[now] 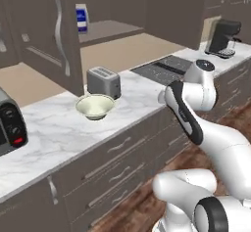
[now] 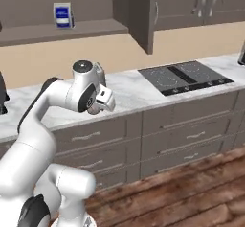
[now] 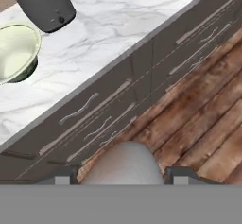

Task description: Pick the egg and butter from the fridge and place them by the bowl for mixing.

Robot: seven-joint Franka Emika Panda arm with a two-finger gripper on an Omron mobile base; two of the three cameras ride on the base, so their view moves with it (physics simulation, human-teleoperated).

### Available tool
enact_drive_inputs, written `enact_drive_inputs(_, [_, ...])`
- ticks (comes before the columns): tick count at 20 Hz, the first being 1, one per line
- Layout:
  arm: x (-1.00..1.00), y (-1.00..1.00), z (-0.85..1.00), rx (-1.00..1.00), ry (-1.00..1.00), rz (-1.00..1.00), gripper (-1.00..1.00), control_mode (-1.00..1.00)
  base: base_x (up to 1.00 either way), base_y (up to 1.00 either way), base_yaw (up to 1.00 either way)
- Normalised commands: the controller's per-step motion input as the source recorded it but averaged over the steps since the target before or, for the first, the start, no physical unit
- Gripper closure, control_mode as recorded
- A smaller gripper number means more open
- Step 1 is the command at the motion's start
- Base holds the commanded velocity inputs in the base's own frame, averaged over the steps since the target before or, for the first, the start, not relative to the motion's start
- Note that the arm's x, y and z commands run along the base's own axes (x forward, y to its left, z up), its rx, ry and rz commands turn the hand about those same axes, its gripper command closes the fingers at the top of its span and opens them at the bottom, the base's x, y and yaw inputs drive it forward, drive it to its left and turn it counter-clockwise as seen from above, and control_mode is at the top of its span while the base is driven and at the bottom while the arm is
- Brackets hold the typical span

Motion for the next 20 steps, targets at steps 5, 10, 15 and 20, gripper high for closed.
enact_drive_inputs(5, [0.00, 0.00, 0.00, 0.00, 0.00, 0.00, 1.00, 1.00, 0.54, -0.04, 0.67])
enact_drive_inputs(10, [0.00, 0.00, 0.00, 0.00, 0.00, 0.00, 1.00, 1.00, 0.62, -0.05, 0.59])
enact_drive_inputs(15, [0.00, 0.00, 0.00, 0.00, 0.00, 0.00, 1.00, 1.00, 0.52, -0.28, 0.48])
enact_drive_inputs(20, [0.00, 0.00, 0.00, 0.00, 0.00, 0.00, 1.00, 1.00, 0.30, -0.56, 0.21])
